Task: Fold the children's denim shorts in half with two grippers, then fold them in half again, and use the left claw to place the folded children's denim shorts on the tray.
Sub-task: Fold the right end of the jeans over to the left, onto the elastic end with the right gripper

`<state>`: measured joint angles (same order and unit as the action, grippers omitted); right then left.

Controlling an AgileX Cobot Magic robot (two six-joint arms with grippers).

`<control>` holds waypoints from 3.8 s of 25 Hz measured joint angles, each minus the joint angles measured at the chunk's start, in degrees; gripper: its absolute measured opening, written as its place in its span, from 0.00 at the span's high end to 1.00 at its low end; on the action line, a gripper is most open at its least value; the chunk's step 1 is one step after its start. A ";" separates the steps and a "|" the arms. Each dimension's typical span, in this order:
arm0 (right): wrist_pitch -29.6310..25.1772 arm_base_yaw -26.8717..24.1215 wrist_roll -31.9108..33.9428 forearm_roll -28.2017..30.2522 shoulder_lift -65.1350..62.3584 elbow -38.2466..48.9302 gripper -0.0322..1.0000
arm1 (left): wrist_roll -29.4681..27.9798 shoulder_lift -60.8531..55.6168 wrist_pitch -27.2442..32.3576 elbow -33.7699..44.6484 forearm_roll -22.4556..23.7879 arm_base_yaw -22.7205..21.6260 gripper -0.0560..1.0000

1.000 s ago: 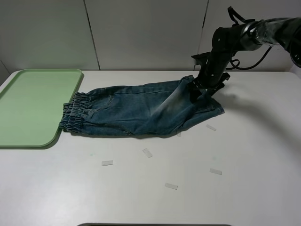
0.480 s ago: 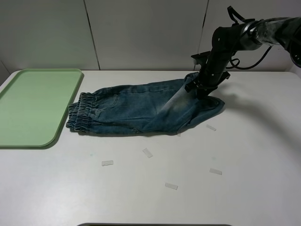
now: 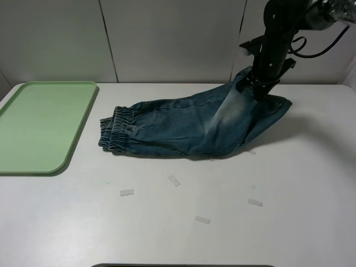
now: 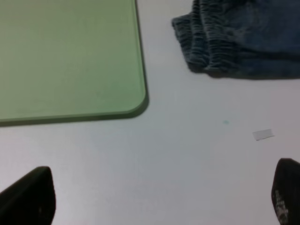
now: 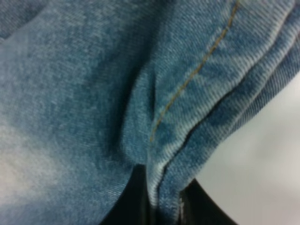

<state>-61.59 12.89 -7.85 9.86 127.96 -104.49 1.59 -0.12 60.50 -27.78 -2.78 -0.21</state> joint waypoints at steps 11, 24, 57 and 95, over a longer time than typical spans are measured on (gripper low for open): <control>-7.00 0.00 1.43 11.53 -8.87 -0.06 0.94 | 0.00 0.00 0.00 0.00 0.00 0.00 0.09; -8.60 -4.77 1.88 17.80 -14.27 -0.06 0.94 | 0.00 0.00 0.00 0.00 0.00 0.00 0.09; -8.64 18.04 21.79 8.02 -7.72 -0.06 0.94 | 0.00 0.00 0.00 0.00 0.00 0.00 0.09; -8.75 20.62 21.64 1.11 -18.37 -0.06 0.30 | 0.00 0.00 -0.06 0.00 0.00 0.00 0.09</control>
<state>-70.34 33.50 13.80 10.97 109.60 -104.55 1.59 -0.12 60.44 -27.78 -2.78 -0.21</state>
